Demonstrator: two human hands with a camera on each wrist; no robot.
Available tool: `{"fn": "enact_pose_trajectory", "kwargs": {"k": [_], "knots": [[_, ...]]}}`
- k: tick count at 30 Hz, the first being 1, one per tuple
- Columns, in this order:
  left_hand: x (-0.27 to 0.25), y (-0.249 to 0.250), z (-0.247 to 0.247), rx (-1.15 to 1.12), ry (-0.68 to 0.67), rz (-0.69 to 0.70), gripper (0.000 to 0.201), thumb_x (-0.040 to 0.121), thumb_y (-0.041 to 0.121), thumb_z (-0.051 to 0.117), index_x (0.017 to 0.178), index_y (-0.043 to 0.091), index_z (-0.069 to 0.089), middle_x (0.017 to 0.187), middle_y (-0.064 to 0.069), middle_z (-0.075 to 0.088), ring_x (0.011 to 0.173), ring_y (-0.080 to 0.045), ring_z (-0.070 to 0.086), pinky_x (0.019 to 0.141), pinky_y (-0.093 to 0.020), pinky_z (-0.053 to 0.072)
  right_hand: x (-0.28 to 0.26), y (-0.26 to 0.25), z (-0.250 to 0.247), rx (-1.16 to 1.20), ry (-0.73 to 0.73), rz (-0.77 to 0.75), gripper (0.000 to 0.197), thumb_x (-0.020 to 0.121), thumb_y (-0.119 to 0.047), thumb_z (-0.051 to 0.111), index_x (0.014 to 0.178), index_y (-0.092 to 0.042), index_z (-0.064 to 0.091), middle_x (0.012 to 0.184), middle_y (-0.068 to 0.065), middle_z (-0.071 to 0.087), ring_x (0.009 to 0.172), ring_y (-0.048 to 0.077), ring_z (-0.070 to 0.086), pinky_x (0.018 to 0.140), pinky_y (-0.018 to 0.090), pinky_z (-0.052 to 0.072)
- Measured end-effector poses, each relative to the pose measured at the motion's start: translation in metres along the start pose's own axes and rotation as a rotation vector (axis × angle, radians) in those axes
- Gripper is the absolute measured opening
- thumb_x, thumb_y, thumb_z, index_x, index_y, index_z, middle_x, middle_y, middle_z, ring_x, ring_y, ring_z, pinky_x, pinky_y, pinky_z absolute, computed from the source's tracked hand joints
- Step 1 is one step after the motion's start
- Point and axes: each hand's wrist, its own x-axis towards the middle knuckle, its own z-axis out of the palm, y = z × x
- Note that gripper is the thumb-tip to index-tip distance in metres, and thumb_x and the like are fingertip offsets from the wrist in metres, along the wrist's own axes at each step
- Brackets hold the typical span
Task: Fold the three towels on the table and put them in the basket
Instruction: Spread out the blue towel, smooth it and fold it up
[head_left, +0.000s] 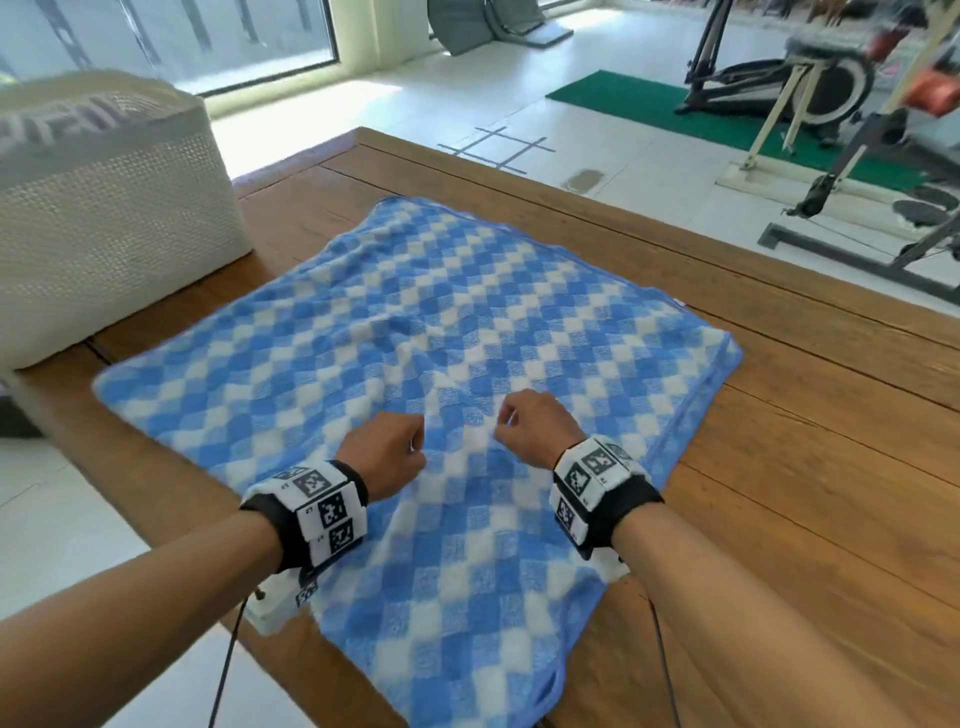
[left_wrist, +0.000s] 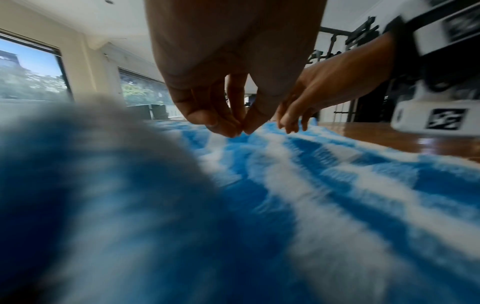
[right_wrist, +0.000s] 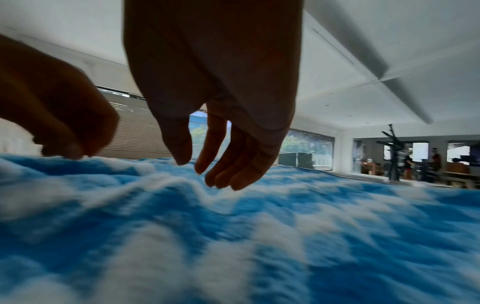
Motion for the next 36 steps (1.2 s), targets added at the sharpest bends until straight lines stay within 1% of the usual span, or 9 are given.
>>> {"fn": "enact_pose_trajectory", "kwargs": {"k": [5, 9, 14, 16, 19, 25, 29, 33, 36], "knots": [[-0.015, -0.075, -0.016, 0.042, -0.013, -0.058, 0.022, 0.081, 0.009, 0.053, 0.07, 0.024, 0.041, 0.088, -0.001, 0.052, 0.087, -0.026, 0.051, 0.066, -0.029, 0.033, -0.023, -0.067, 0.039, -0.103, -0.12, -0.099, 0.032, 0.085, -0.022, 0.063, 0.056, -0.015, 0.049, 0.069, 0.01, 0.06, 0.074, 0.031, 0.062, 0.067, 0.036, 0.049], [-0.022, -0.115, -0.023, 0.064, -0.107, 0.076, 0.026, 0.077, 0.001, 0.051, 0.086, 0.024, 0.043, 0.095, 0.003, 0.039, 0.101, -0.026, 0.047, 0.078, -0.035, 0.041, -0.04, -0.11, 0.065, -0.139, -0.235, -0.109, 0.039, 0.086, -0.03, 0.066, 0.053, -0.021, 0.047, 0.075, 0.014, 0.064, 0.071, 0.021, 0.053, 0.064, 0.029, 0.043], [-0.032, -0.16, -0.023, 0.167, -0.218, 0.219, 0.063, 0.066, 0.046, 0.062, 0.119, 0.02, 0.041, 0.118, -0.002, 0.044, 0.109, -0.025, 0.045, 0.088, -0.035, 0.041, -0.06, -0.158, 0.102, -0.235, -0.287, 0.051, 0.05, 0.074, -0.058, 0.07, 0.063, -0.011, 0.058, 0.059, 0.003, 0.053, 0.056, 0.019, 0.051, 0.051, 0.028, 0.037], [-0.036, -0.175, -0.019, 0.283, -0.214, 0.307, 0.064, 0.073, 0.05, 0.061, 0.125, 0.018, 0.041, 0.127, -0.003, 0.041, 0.118, -0.025, 0.042, 0.094, -0.035, 0.038, -0.073, -0.17, 0.123, -0.369, -0.239, 0.126, 0.046, 0.075, -0.055, 0.07, 0.073, -0.012, 0.055, 0.075, 0.006, 0.055, 0.066, 0.021, 0.054, 0.058, 0.029, 0.04], [-0.042, -0.193, -0.025, 0.343, -0.177, 0.371, 0.037, 0.089, 0.028, 0.051, 0.122, 0.013, 0.047, 0.13, -0.007, 0.041, 0.123, -0.027, 0.038, 0.094, -0.039, 0.039, -0.093, -0.177, 0.147, -0.41, -0.14, 0.236, 0.038, 0.087, -0.03, 0.061, 0.119, -0.011, 0.053, 0.124, 0.013, 0.049, 0.117, 0.033, 0.05, 0.092, 0.041, 0.044], [-0.053, -0.203, -0.077, 0.416, -0.329, 0.454, 0.016, 0.083, 0.023, 0.052, 0.07, 0.017, 0.045, 0.081, -0.004, 0.05, 0.077, -0.027, 0.05, 0.067, -0.032, 0.043, -0.138, -0.164, 0.129, -0.466, -0.108, 0.451, 0.03, 0.091, -0.012, 0.049, 0.121, -0.014, 0.05, 0.126, 0.011, 0.052, 0.117, 0.03, 0.052, 0.092, 0.036, 0.044], [-0.064, -0.205, -0.08, 0.465, -0.532, 0.473, 0.021, 0.08, 0.029, 0.055, 0.067, 0.014, 0.049, 0.07, -0.002, 0.05, 0.071, -0.025, 0.049, 0.062, -0.028, 0.039, -0.15, -0.172, 0.131, -0.296, -0.319, 0.54, 0.016, 0.088, -0.018, 0.054, 0.103, -0.016, 0.056, 0.109, 0.008, 0.056, 0.089, 0.021, 0.052, 0.07, 0.028, 0.04], [-0.063, -0.227, -0.066, 0.337, -0.36, 0.461, 0.038, 0.089, 0.048, 0.05, 0.114, 0.02, 0.053, 0.125, -0.008, 0.051, 0.112, -0.024, 0.047, 0.091, -0.039, 0.041, -0.141, -0.17, 0.137, -0.03, -0.068, 0.547, 0.02, 0.086, -0.029, 0.052, 0.075, -0.013, 0.049, 0.08, 0.01, 0.048, 0.072, 0.021, 0.044, 0.065, 0.029, 0.035], [-0.064, -0.252, -0.045, 0.402, -0.388, 0.335, 0.083, 0.084, 0.068, 0.046, 0.15, 0.033, 0.01, 0.159, -0.005, -0.001, 0.146, -0.028, 0.002, 0.11, -0.056, 0.02, -0.14, -0.156, 0.149, -0.048, 0.077, 0.624, 0.042, 0.097, -0.044, 0.039, 0.127, -0.017, 0.049, 0.135, 0.012, 0.043, 0.127, 0.032, 0.04, 0.104, 0.041, 0.037]]}}
